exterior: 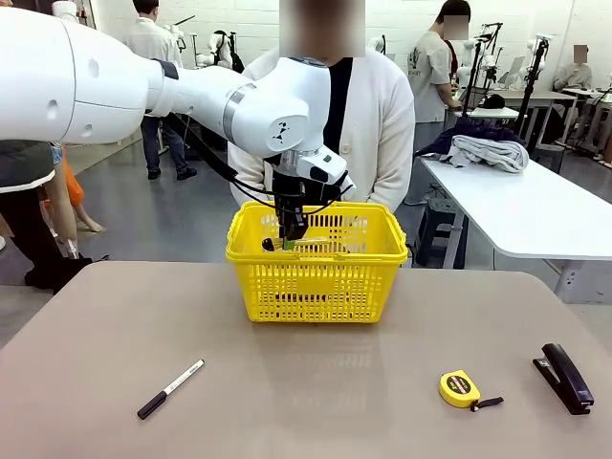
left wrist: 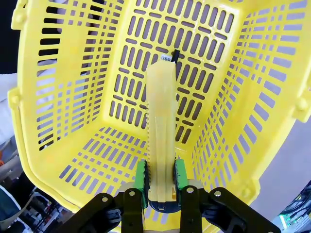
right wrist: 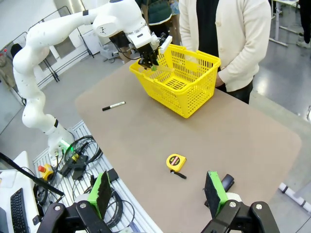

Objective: Place the items the person wants into the basket.
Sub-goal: Pick up the item the person points to and place it in the Market Basket.

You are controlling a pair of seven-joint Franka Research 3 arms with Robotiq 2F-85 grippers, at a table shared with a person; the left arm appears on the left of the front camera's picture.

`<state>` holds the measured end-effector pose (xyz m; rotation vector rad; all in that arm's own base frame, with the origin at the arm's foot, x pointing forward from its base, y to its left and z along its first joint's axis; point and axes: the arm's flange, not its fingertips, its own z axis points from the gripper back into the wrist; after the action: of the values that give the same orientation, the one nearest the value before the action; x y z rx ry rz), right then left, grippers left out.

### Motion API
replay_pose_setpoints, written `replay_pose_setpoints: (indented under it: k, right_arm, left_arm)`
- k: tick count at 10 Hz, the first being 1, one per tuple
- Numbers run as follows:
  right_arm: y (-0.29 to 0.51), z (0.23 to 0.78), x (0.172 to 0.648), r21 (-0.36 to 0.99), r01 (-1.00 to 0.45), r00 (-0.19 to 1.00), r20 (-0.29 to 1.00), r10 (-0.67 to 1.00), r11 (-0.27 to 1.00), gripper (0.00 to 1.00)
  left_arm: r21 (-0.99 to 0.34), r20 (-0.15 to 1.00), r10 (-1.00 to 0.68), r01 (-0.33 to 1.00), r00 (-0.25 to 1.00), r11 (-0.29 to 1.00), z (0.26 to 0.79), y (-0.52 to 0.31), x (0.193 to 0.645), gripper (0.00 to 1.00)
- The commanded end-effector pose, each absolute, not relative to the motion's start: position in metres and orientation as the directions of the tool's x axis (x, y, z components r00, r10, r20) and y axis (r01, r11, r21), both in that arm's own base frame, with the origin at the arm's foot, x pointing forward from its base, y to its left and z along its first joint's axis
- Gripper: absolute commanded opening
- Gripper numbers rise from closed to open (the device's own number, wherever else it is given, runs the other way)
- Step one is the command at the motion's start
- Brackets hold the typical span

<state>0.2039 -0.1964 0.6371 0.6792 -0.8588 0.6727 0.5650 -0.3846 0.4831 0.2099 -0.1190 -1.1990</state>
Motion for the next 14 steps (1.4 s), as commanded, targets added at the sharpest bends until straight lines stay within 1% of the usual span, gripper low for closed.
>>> replay_pose_setpoints:
  k: [1,3,6,9,12,13,14]
  right_arm:
    - [-0.196,0.639,0.205,0.253,-0.769,0.463,0.854,0.238,0.588,1.00]
    - [-0.196,0.639,0.205,0.253,-0.769,0.463,0.854,0.238,0.588,1.00]
    - [-0.196,0.639,0.205,0.253,-0.769,0.463,0.854,0.238,0.588,1.00]
    - [-0.196,0.639,0.205,0.253,-0.769,0.463,0.854,0.238,0.588,1.00]
    - [-0.196,0.639,0.205,0.253,-0.769,0.463,0.854,0.238,0.588,1.00]
    - [-0.196,0.639,0.205,0.253,-0.769,0.463,0.854,0.238,0.588,1.00]
    - [-0.196,0.639,0.205,0.253,-0.769,0.463,0.854,0.238,0.588,1.00]
  left_arm:
    - [0.224,-0.019,-0.933,0.911,0.360,0.347,0.483,-0.385,0.565,0.28]
    - [0.188,0.047,-0.916,0.897,0.399,0.400,0.473,-0.377,0.593,0.28]
    - [0.144,0.109,-0.893,0.882,0.436,0.449,0.456,-0.376,0.613,0.28]
    - [0.120,0.094,-0.887,0.879,0.453,0.461,0.431,-0.378,0.625,0.28]
    - [0.112,0.087,-0.895,0.889,0.437,0.445,0.420,-0.380,0.632,0.28]
    - [0.121,0.088,-0.898,0.890,0.430,0.439,0.419,-0.381,0.632,0.87]
    - [0.122,0.089,-0.900,0.892,0.426,0.435,0.419,-0.381,0.632,0.88]
